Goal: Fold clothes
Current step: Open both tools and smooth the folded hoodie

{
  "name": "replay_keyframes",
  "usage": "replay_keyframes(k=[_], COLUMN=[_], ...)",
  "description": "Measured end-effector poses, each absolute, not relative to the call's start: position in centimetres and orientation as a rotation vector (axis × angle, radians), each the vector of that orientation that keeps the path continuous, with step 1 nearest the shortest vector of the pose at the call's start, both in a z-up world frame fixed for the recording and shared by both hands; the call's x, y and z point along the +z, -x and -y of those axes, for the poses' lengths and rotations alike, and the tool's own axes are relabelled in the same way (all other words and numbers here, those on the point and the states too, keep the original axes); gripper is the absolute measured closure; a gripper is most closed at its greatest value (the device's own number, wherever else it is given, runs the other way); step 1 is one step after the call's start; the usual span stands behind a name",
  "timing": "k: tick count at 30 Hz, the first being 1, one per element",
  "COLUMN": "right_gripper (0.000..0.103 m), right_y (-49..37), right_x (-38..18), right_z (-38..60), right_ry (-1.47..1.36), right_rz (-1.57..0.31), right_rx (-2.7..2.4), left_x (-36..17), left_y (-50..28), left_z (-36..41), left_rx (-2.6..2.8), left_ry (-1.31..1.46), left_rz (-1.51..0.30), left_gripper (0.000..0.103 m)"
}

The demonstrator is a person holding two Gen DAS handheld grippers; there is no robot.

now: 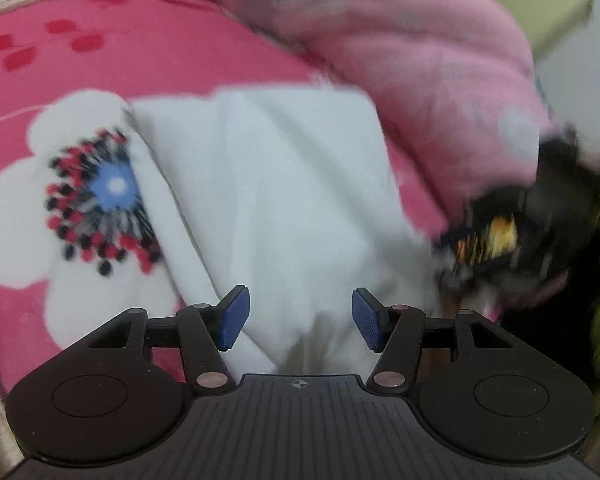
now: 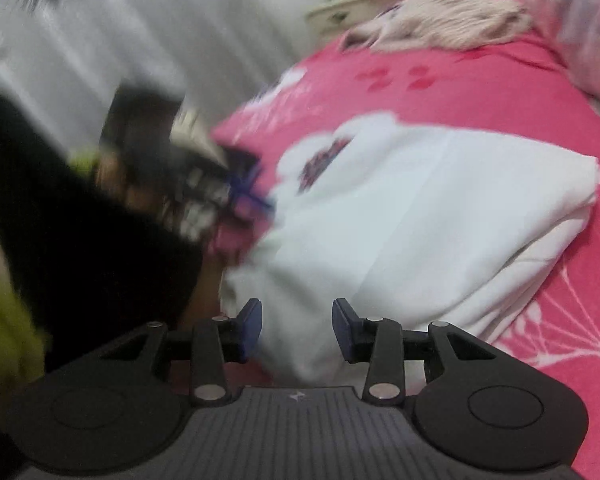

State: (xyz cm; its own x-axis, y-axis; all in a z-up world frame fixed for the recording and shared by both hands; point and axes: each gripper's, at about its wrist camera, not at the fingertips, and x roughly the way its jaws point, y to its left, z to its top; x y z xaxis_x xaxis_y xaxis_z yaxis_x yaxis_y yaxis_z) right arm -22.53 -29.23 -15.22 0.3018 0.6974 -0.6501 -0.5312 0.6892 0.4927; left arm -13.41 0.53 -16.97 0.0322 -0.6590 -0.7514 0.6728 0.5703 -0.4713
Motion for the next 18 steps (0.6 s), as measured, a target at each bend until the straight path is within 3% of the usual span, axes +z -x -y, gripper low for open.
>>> replay_keyframes(k=[7,14,18], right_gripper=[0.061,0.061,0.061], right_y=[24.4,25.3,25.3], right_x=[-19.4,-17.9,-17.8], right_z=[25.7,29.6,32.4], right_ry=[-0.081,-0.275,-0.361], right_rz=[-1.098,-1.127,-1.069], right_rx=[0.872,0.790,0.630], left_x=[-19.0,-17.8,-15.5], left_y=[17.7,16.4,16.1], left_z=[2.2,0.7,0.5], left_rx=[-1.051,-1.003,-1.009], left_ry=[-0.400,-0.315,-0.278], left_rz=[-1.090,-1.113,-1.027], left_gripper=[0.045,0.045,0.045])
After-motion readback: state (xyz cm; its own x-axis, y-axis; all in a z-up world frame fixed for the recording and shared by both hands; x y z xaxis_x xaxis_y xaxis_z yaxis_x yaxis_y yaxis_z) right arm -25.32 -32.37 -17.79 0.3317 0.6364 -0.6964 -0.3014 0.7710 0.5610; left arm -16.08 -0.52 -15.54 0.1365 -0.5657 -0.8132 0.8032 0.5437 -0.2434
